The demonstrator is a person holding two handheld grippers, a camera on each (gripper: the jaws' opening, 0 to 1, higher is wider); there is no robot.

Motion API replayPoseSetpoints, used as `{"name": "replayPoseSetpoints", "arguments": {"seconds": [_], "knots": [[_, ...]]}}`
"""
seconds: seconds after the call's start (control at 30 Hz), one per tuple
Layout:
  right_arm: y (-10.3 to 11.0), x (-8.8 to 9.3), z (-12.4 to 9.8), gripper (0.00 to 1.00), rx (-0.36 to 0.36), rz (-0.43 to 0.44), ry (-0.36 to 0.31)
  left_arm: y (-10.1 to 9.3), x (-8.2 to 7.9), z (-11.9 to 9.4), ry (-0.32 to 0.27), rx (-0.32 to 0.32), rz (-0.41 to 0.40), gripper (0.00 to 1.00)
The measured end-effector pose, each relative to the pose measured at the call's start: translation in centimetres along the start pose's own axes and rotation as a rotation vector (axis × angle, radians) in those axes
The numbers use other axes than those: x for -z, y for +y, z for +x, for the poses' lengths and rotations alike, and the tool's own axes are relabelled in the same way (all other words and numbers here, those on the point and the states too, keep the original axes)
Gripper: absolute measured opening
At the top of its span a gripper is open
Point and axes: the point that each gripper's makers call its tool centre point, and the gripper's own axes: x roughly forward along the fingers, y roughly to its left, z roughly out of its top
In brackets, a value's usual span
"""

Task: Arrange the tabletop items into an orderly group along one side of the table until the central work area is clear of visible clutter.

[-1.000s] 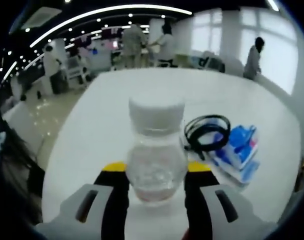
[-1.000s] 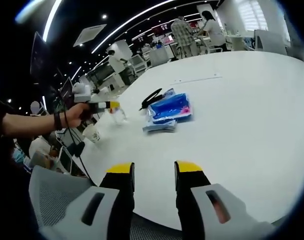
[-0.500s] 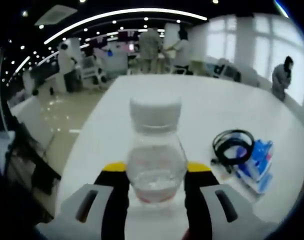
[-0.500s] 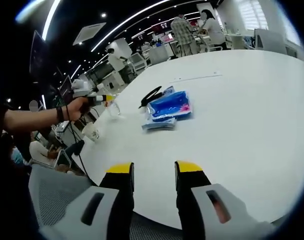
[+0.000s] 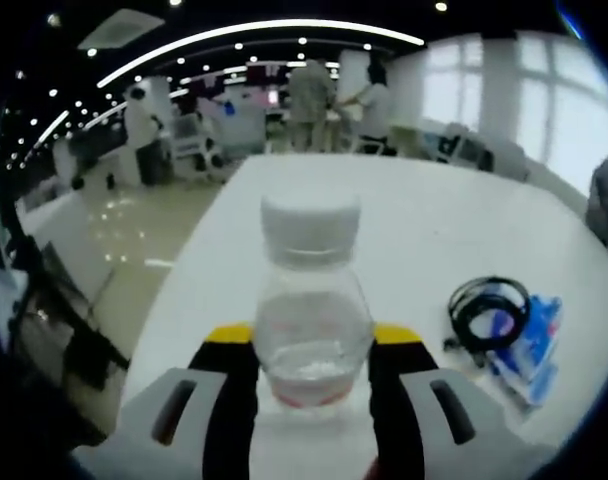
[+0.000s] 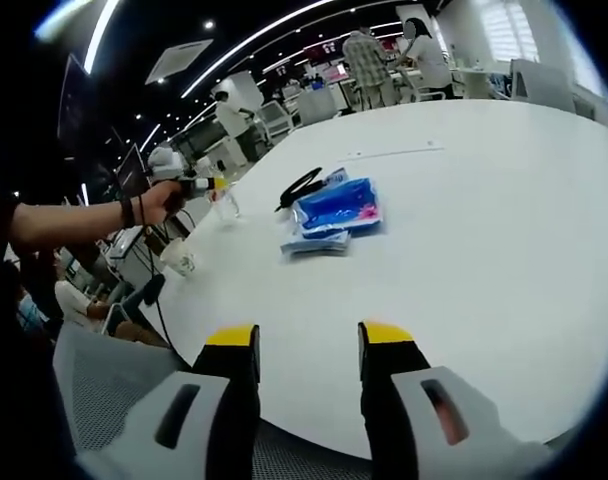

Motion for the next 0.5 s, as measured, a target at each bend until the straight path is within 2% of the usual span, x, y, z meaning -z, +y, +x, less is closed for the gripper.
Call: {"name": "replayPoseSetpoints", "arguments": {"seconds": [0.17, 0.37, 0.5], "knots": [[-0.1, 0.1, 0.1, 0.46, 0.009, -0.015, 0.006, 0.3, -0.1, 0.7, -0.007, -0.005, -0.004, 0.39], [0.1, 0.2, 0.1, 0.49, 0.01, -0.036, 0.016, 0.8, 0.2, 1.0, -0.021, -0.032, -0.061, 0.39], [0.1, 0.2, 0.1, 0.52, 0.014, -0.051, 0.018, 0.6, 0.4, 1.0, -0.025, -0.033, -0.041, 0.39]]}}
